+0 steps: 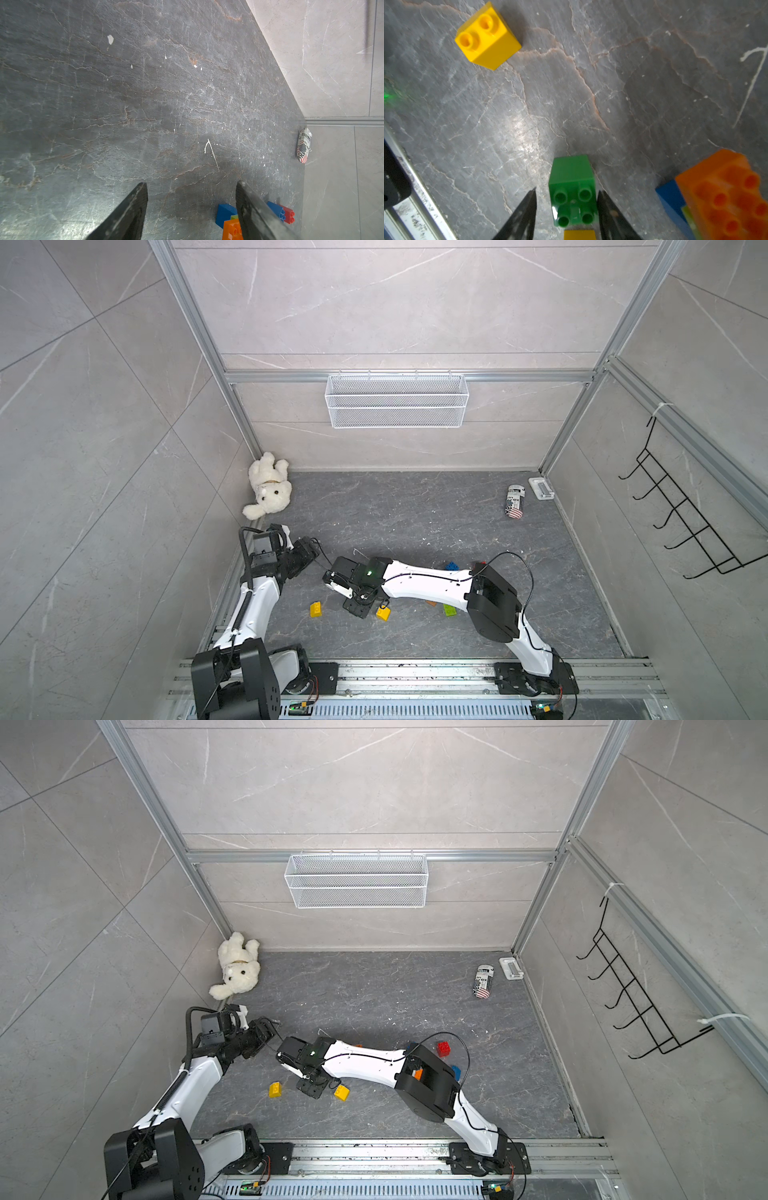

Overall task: Assemble a fork with lego
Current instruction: Pick up the lego brick from the center of the board.

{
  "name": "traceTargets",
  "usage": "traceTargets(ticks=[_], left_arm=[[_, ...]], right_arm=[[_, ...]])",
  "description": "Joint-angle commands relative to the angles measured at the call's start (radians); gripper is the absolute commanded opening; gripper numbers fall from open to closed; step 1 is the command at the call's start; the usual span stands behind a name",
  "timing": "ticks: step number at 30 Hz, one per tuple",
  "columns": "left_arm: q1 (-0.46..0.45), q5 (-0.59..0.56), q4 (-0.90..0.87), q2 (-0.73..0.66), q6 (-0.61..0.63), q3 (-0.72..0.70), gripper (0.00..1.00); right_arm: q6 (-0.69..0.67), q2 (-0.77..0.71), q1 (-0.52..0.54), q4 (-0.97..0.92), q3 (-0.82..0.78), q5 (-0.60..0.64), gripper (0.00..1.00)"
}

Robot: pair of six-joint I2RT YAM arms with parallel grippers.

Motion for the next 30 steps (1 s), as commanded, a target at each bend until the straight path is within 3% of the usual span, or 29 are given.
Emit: traceTargets(ticks=[1,6,19,25,30], left_arm=[[0.006,0.018,-0.013,-0.011,0.014,0.006,0.70],[0.007,0.021,-0.018,-0.005,0.019,0.010,0.69],[0.006,0.015,-0.030,-0.008,0.028,0.010,0.69],[0.007,0.039,-0.044,-0.001,0.031,0.020,0.69],[0.007,0.086,-0.039,0.011,0.030,0.018,0.68]], right_arm=[[-0.019,0.038,-0.003,-0.043,0.043,-0.013,0.50],[-0.022,0.044,-0.003,-0.050,0.043,-0.009,0.50],[-0.074,-0.009,-0.005,-0.062,0.044,-0.029,0.34],[-0.303,-0.167,-0.034,-0.094,0.006,-0.033,0.35],[-0.486,-0.245,-0.124,-0.147,-0.005,-0.035,0.35]])
